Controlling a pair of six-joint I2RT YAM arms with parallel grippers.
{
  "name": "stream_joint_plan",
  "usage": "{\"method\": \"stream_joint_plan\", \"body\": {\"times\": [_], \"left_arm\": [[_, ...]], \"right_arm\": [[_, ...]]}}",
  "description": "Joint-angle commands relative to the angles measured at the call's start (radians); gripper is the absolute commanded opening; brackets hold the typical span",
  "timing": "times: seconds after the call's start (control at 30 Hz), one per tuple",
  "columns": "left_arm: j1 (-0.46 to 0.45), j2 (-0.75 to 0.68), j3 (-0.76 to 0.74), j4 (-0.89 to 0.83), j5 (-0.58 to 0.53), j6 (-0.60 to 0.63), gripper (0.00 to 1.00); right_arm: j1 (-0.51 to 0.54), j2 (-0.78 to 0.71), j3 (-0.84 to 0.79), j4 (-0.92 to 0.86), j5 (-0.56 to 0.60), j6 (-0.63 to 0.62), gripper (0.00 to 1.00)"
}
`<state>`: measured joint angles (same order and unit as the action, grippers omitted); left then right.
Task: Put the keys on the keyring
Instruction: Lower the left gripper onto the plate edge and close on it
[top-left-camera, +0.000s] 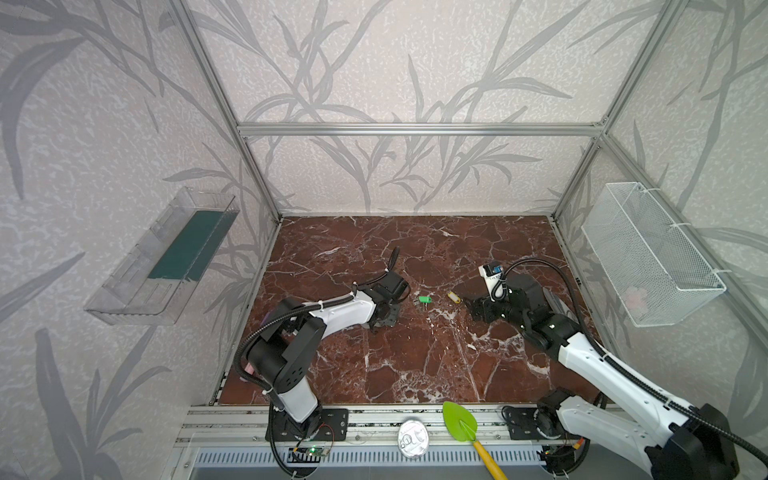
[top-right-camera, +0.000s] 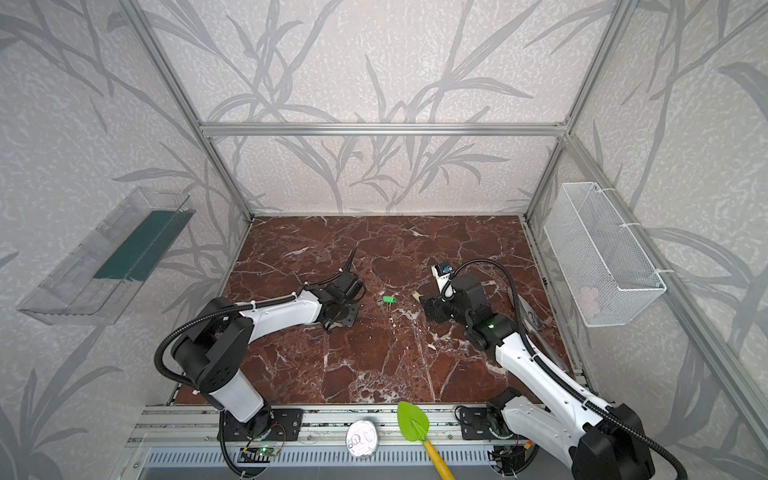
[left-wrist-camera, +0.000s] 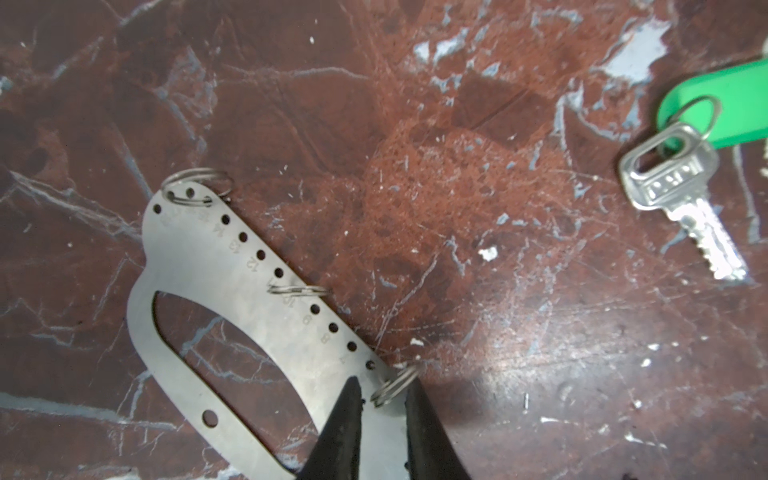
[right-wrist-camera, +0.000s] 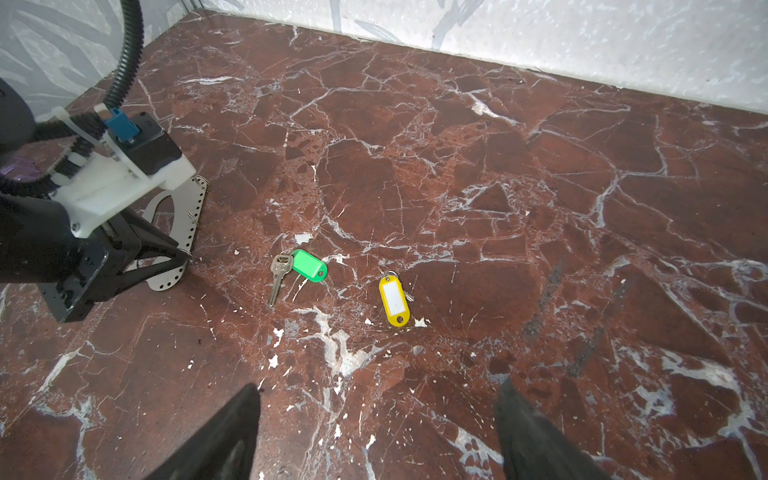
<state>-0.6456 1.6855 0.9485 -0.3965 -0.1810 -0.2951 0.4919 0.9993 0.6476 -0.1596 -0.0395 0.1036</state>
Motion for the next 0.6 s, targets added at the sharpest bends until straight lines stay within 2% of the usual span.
{"method": "stream_joint_plan", "body": {"times": [0.0,0.57], "left_arm": [[0.000,0.008,0.025,-0.017,-0.010,0.008,0.20],[-0.003,-0.004,-0.002,-0.006,0.030,-0.001,0.08]], "right_arm": [[0.004,-0.001,-0.009,-0.003,0.015,-0.010,0.86],[0.003,0.002,-0.008,-0.009,0.016,-0.009,0.86]]}}
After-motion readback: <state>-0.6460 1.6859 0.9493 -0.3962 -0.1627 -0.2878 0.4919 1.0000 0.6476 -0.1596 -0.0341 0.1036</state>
